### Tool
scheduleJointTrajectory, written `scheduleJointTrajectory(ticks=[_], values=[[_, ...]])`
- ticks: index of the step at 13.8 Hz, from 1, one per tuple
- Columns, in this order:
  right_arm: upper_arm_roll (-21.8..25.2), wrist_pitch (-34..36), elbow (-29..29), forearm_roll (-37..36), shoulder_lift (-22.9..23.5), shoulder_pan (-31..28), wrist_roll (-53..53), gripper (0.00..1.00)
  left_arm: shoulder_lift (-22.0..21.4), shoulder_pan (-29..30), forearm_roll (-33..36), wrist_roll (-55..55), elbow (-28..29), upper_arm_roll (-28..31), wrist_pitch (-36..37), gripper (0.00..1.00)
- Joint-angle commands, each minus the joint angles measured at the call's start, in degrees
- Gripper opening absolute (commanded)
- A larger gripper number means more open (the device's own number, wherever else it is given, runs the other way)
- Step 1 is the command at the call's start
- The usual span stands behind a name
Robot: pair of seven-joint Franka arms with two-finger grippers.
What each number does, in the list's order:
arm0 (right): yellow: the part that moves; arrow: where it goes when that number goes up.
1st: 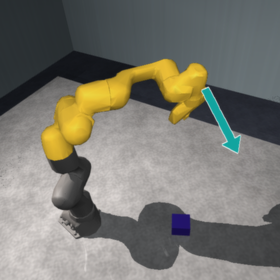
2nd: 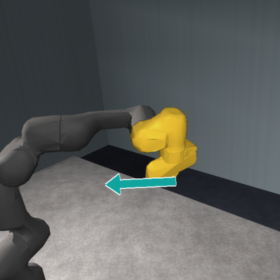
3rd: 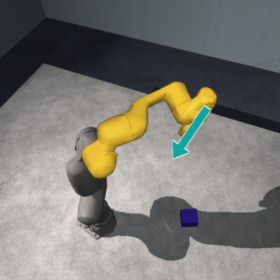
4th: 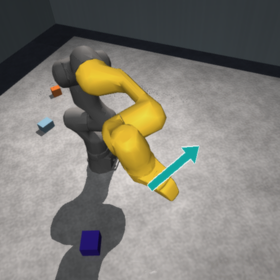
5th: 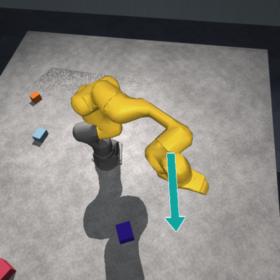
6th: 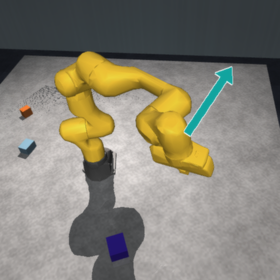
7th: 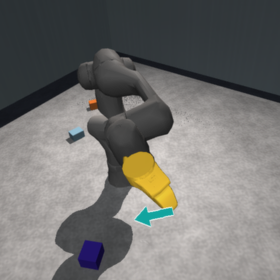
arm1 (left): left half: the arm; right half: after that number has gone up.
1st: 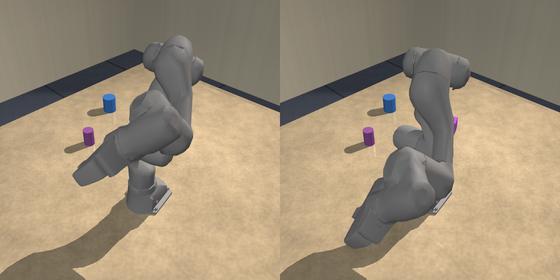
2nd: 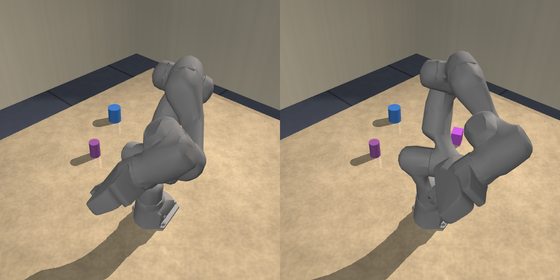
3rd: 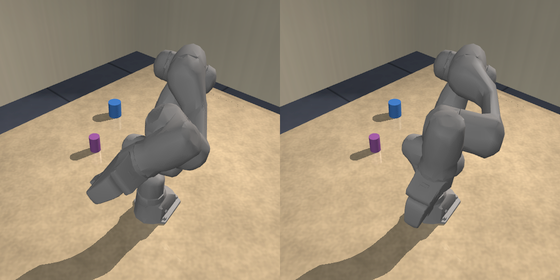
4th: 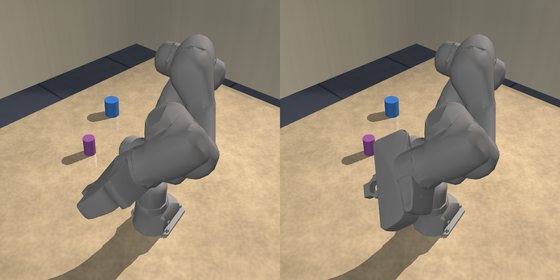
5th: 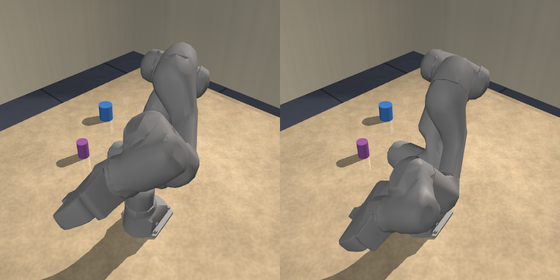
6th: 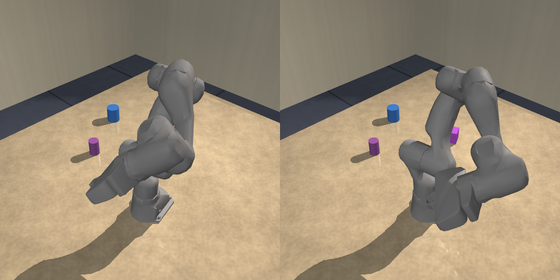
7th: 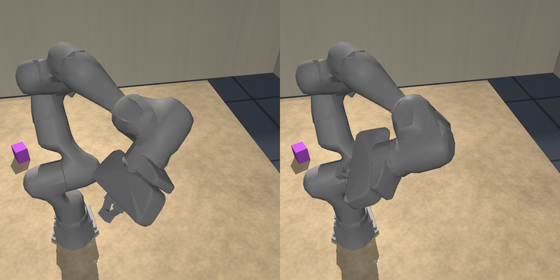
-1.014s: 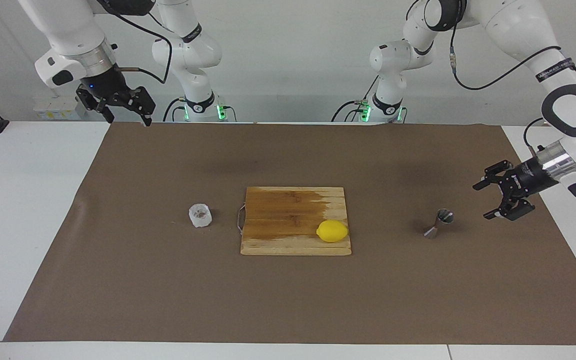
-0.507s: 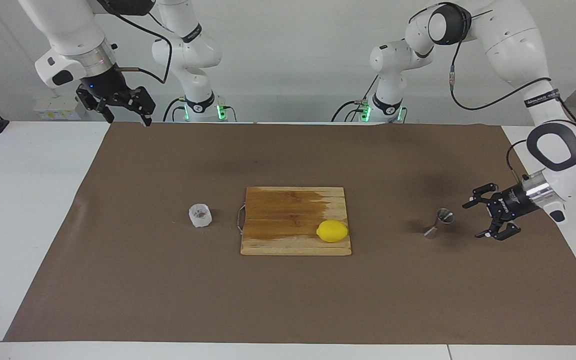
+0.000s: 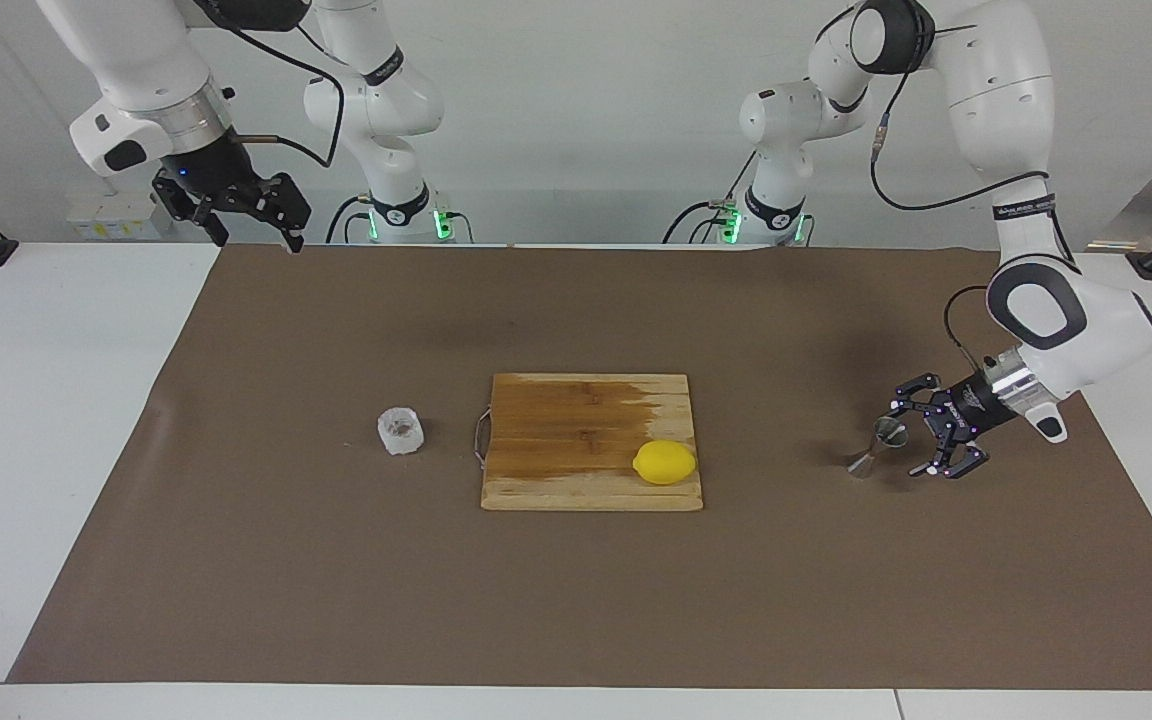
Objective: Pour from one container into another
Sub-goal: 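Reach the left gripper to the small metal cup and grasp it, then lift the metal cup with the left gripper and carry it over the board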
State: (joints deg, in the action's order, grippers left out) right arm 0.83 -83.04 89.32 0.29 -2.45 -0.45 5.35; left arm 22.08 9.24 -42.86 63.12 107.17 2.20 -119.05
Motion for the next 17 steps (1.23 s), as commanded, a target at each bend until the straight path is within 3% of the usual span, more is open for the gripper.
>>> scheduleJointTrajectory(ticks=[1,10,11,13,14,15,17], values=[[-0.3,-0.4,0.9,-0.8,-0.9,-0.3,0.5,1.00,-2.8,-3.4,-4.5,0.0,5.5,0.4,-5.0,1.00],[-0.3,-0.4,0.9,-0.8,-0.9,-0.3,0.5,1.00,-4.2,-2.7,-9.7,0.0,6.9,0.4,-5.0,1.00],[-0.3,-0.4,0.9,-0.8,-0.9,-0.3,0.5,1.00,-4.2,-2.7,-9.8,0.0,6.9,0.4,-5.1,0.80],[-0.3,-0.4,0.9,-0.8,-0.9,-0.3,0.5,1.00,-4.2,-2.4,-10.6,0.0,6.9,0.4,-5.4,0.27],[-0.3,-0.4,0.9,-0.8,-0.9,-0.3,0.5,1.00,-4.2,-2.4,-11.4,0.0,6.9,0.4,-5.5,0.08],[-0.3,-0.4,0.9,-0.8,-0.9,-0.3,0.5,1.00,-4.2,-2.5,-11.8,0.0,6.9,0.4,-5.7,0.00],[-0.3,-0.4,0.9,-0.7,-0.9,-0.3,0.5,1.00,-4.2,-2.3,-12.5,0.2,6.7,0.4,-5.8,0.00]])
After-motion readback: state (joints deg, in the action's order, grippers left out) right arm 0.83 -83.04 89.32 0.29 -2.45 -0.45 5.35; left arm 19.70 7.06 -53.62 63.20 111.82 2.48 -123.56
